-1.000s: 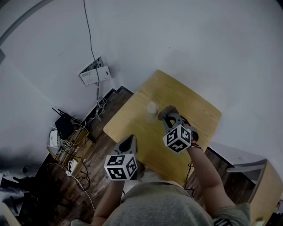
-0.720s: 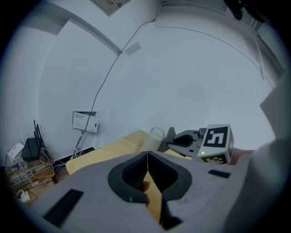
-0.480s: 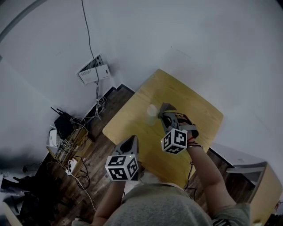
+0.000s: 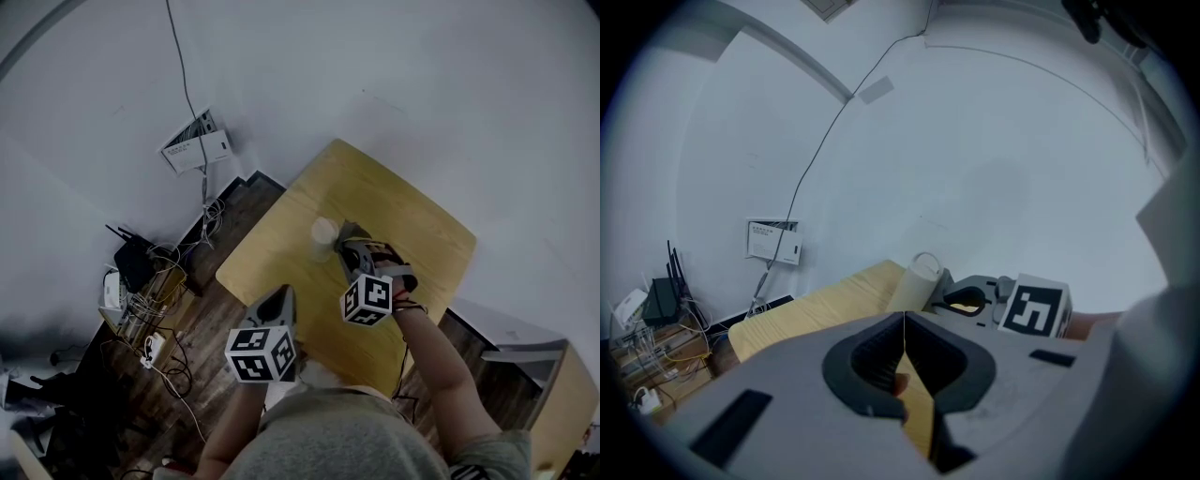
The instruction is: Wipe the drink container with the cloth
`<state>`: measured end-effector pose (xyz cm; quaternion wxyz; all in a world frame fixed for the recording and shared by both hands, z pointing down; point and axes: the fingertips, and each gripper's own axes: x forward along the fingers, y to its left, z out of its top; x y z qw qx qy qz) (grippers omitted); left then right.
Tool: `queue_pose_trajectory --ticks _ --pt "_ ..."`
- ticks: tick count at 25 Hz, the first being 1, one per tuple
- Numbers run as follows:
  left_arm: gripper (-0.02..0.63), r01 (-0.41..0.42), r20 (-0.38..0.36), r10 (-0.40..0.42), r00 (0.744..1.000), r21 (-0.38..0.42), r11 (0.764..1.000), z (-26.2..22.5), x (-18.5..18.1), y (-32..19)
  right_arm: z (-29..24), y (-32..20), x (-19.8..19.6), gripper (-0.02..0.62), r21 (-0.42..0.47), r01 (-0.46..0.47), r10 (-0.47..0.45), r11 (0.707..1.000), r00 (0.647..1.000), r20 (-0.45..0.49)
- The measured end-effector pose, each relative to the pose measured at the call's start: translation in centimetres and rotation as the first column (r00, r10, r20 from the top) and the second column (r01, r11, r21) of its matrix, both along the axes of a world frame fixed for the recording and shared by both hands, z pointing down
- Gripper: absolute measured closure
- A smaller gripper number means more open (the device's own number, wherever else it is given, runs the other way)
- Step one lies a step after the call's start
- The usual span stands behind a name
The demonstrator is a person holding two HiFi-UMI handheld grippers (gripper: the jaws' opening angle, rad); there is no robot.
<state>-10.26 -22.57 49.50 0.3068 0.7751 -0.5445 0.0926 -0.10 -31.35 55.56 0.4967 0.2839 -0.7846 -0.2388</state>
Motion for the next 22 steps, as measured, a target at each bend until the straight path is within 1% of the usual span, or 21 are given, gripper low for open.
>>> queue_pose_trajectory --ticks 13,16,22 --pt "0.603 0.000 0.004 0.000 1.000 -0.017 1.000 0.8 0.3 -0.3 5.5 0.4 -0.4 0.584 -0.123 -0.072 0.076 0.990 0.997 0.027" --pt "0.603 -0.001 0.004 0.001 1.000 -0.019 1.000 0.8 0.3 -0.3 6.4 0.6 -0.4 0.584 -0.156 -0.089 0.095 0.984 0.995 0.034" --pt "0.603 -0.003 0.003 0.003 1.000 -0.011 1.000 0.5 0.1 -0.2 7.1 1.2 0.2 0.584 -0.206 -0.150 0.168 0.967 0.983 0.069"
